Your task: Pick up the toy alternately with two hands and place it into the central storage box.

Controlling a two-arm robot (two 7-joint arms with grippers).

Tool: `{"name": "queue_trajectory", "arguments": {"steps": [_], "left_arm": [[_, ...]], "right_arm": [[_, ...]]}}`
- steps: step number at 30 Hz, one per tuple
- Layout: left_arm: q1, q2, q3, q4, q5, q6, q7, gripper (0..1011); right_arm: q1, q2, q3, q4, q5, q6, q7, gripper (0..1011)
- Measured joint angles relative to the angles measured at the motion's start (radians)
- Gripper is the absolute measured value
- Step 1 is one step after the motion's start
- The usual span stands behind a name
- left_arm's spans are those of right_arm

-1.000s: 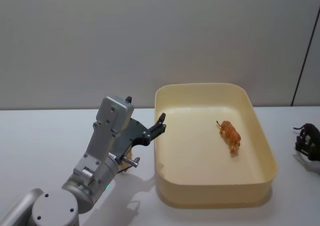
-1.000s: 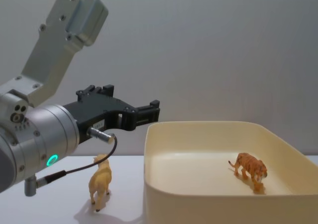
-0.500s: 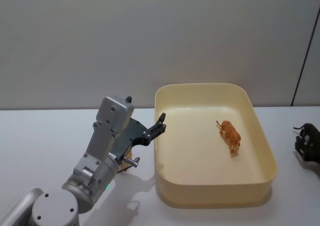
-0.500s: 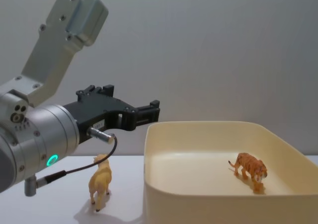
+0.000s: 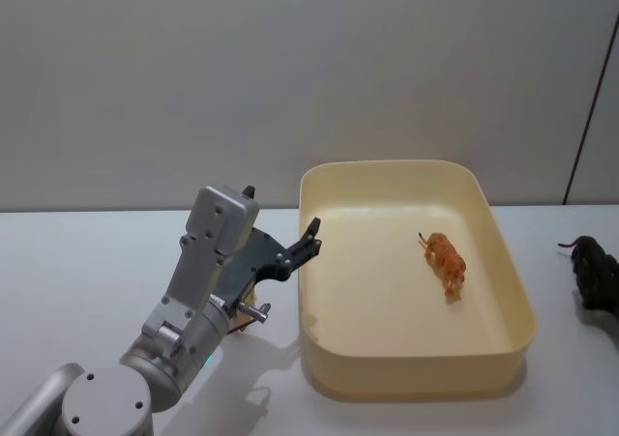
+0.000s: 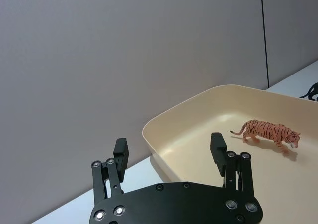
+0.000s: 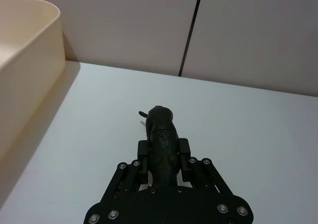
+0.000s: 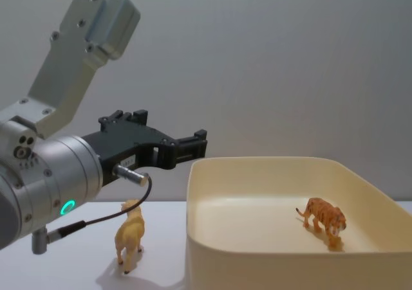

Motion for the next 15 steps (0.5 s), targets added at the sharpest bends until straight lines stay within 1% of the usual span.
{"name": "queue_trajectory", "arguments": {"steps": [8,15], "left_arm": [[0.0,0.0,0.0,0.0,0.0,0.0,0.0,1001],[0.0,0.0,0.0,0.0,0.0,0.0,0.0,1001]], "right_arm": [[-0.002,-0.003,-0.002,-0.019,0.005,-0.04,0.012,331],[0.005,-0.013,-0.007,-0.059,0.021,-0.083,0.033,331]]}}
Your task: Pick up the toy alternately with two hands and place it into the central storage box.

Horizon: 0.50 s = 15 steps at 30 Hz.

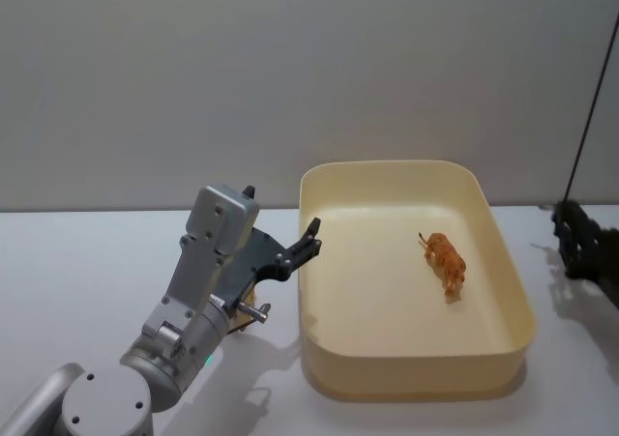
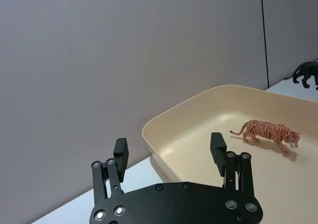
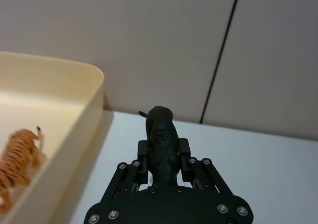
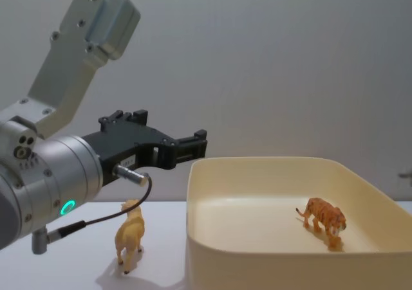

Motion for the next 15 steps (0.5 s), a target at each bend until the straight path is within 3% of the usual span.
{"name": "queue_trajectory", "arguments": {"steps": [15], "left_arm": [[0.0,0.0,0.0,0.0,0.0,0.0,0.0,1001]], "right_arm": [[0.053,-0.051,-0.039,-0.086,0.037,-0.004,0.086,331]]}}
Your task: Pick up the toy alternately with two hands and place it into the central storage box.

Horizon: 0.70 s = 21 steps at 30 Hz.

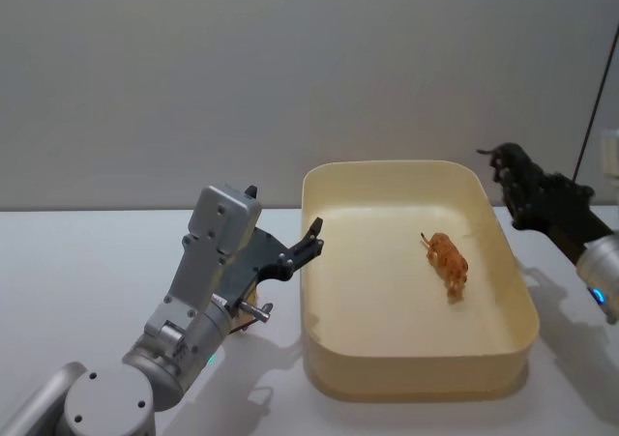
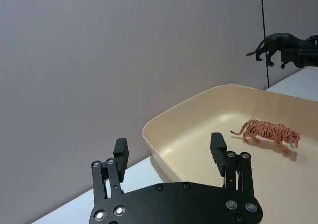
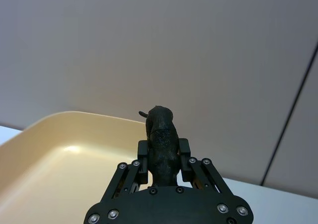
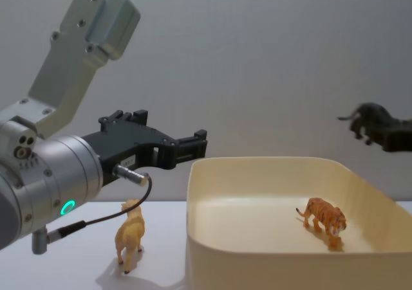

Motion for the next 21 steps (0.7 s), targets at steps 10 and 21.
{"name": "queue_trajectory", "arguments": {"steps": [10,21], "left_arm": [[0.0,0.0,0.0,0.0,0.0,0.0,0.0,1001],[0.0,0.0,0.0,0.0,0.0,0.0,0.0,1001]], "right_arm": [[0.034,-0.036,-0.033,-0.009,-0.008,0.052,0.044,343],[0.054,-0.058,-0.058,0.007,-0.03,0.091,0.067,658]]}}
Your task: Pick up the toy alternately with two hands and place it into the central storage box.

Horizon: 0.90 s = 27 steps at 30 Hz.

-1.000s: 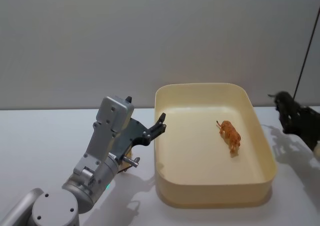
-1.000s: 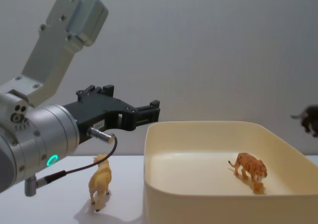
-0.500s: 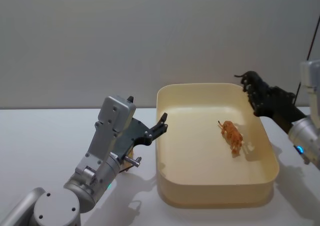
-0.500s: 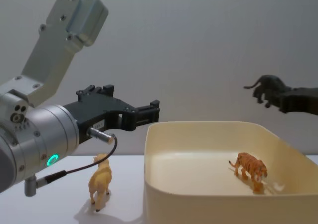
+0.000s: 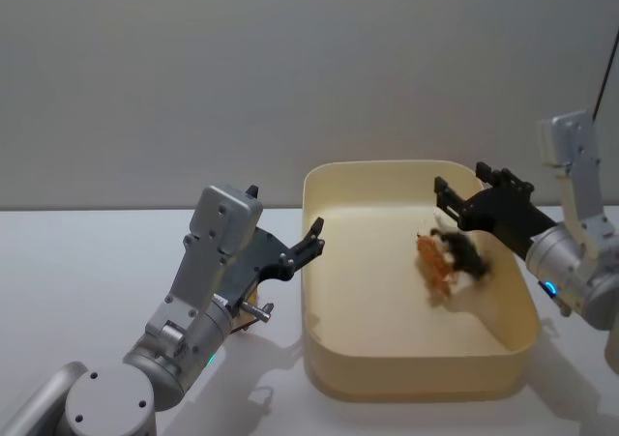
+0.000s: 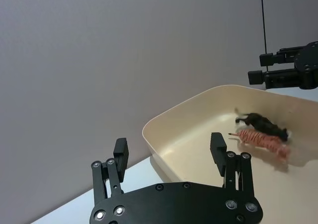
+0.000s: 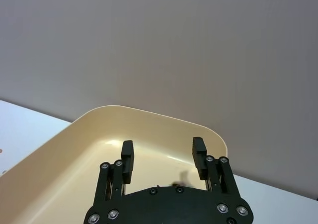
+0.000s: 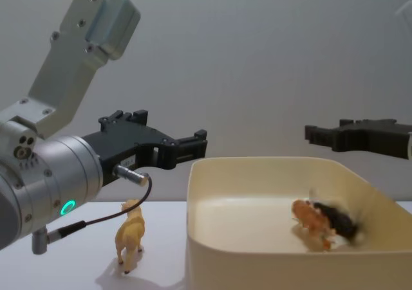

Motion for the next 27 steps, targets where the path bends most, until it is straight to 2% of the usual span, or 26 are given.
{"name": "queue_trajectory", "arguments": {"steps": [4,5,7,8,13,27], "left_arm": [[0.0,0.0,0.0,0.0,0.0,0.0,0.0,1001],[0.0,0.0,0.0,0.0,0.0,0.0,0.0,1001],[0.0,0.0,0.0,0.0,0.0,0.0,0.0,1001],[0.0,0.0,0.0,0.0,0.0,0.0,0.0,1001],[0.0,0.0,0.0,0.0,0.0,0.0,0.0,1001],[0.0,0.0,0.0,0.0,0.0,0.0,0.0,1001]], "right_arm": [[0.003,-0.003,-0.003,0.002,-0.003,0.005,0.004,765],[0.003,-0.004,-0.004,0.002,-0.003,0.006,0.004,824],[0.003,-0.003,-0.003,0.002,-0.002,0.005,0.004,841],[0.003,-0.003,-0.003,0.001,-0.001,0.004,0.004,894],[-0.006,0.011,0.013,-0.022,0.025,-0.008,0.0,1001],[-0.065,0.063,0.065,-0.117,0.104,-0.003,-0.036,1001]]}}
